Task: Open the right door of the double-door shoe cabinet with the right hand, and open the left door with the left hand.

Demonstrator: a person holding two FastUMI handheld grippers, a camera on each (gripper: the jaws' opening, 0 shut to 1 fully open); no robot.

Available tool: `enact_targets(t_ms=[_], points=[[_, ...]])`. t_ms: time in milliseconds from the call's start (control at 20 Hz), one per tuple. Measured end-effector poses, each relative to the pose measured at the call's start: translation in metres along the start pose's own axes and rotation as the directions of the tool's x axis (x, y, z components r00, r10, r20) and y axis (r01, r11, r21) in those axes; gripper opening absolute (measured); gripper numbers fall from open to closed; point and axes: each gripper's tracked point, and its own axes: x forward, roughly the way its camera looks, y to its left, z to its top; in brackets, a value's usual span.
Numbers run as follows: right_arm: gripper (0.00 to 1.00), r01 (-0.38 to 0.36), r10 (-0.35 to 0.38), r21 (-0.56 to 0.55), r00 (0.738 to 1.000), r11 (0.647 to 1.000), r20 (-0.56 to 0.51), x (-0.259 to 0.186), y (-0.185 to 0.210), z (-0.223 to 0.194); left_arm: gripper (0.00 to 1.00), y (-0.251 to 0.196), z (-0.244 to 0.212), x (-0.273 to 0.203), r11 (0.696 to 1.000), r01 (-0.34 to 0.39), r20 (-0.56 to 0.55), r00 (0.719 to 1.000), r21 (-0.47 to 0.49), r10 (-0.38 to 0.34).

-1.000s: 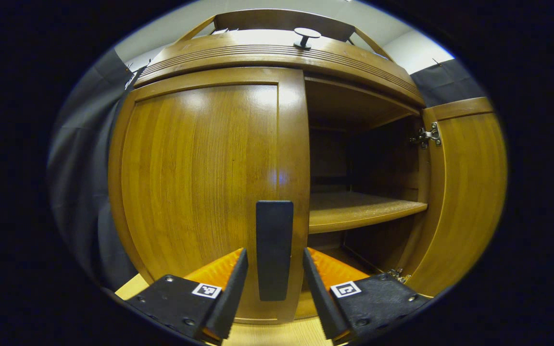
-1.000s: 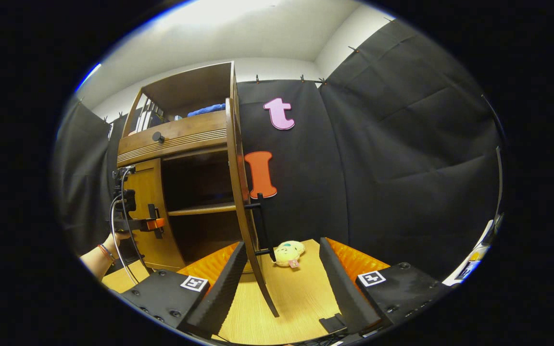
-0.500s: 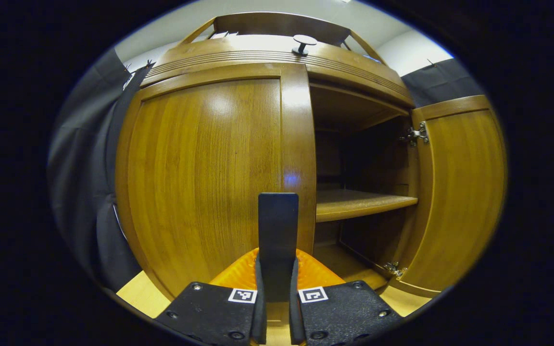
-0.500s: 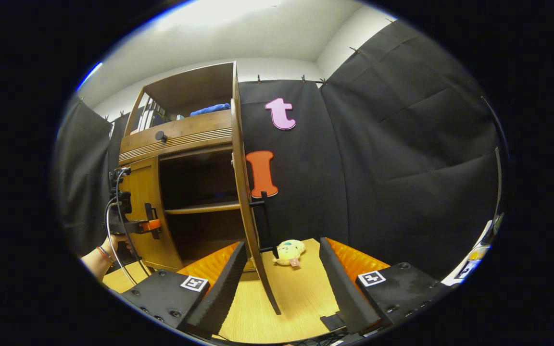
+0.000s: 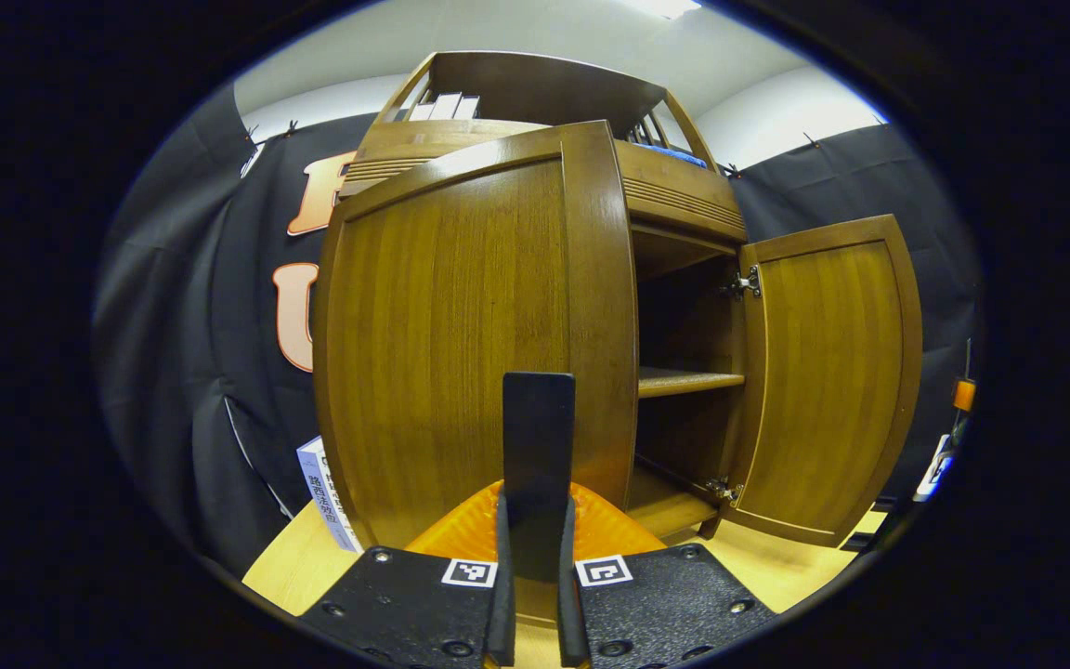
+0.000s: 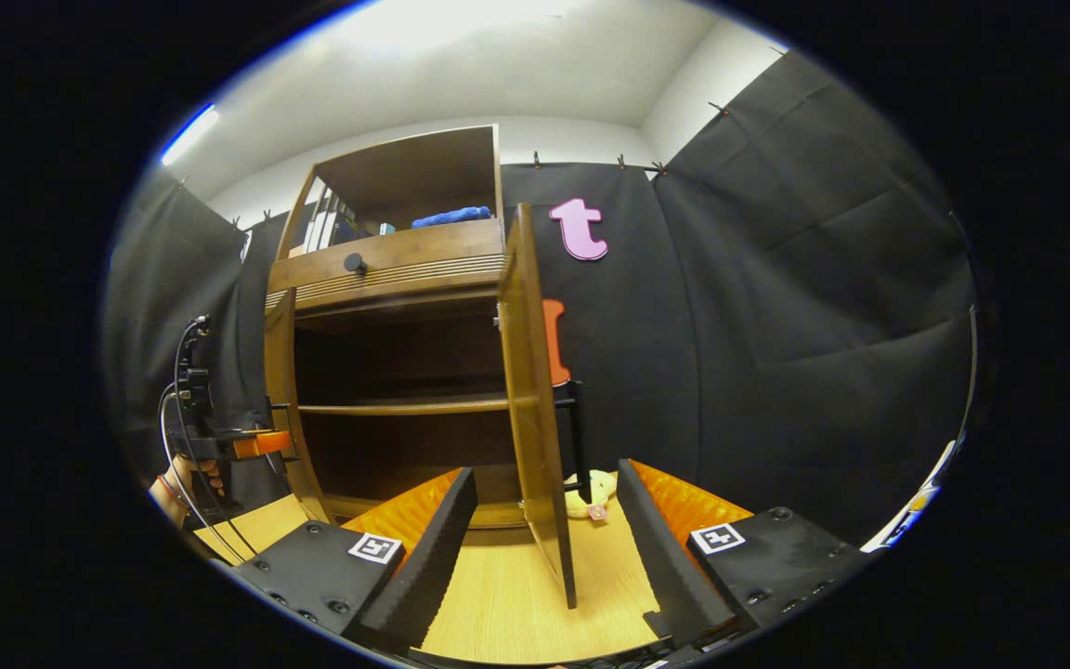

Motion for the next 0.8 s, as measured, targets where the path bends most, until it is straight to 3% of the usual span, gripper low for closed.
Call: enact_targets(t_ms=[550,600,800], points=[[0.98,-0.025,0.026,-0.023,1.000,0.999,0.008,-0.007,0.020,0.003,0.16,0.021,-0.002,-0.031,0.999,-0.044,0.000,0.999,0.004,0.044],[0.89,-0.031,0.031,-0.026,0.999,0.999,0.008,-0.008,0.023,0.003,0.16,0.024,-0.001,-0.034,0.999,-0.048,0.001,0.999,0.004,0.048],[0.89,-0.045,0.045,-0.029,0.999,0.999,0.003,-0.006,0.031,0.001,0.15,0.038,-0.002,-0.049,0.996,-0.085,-0.014,0.996,0.031,0.086]])
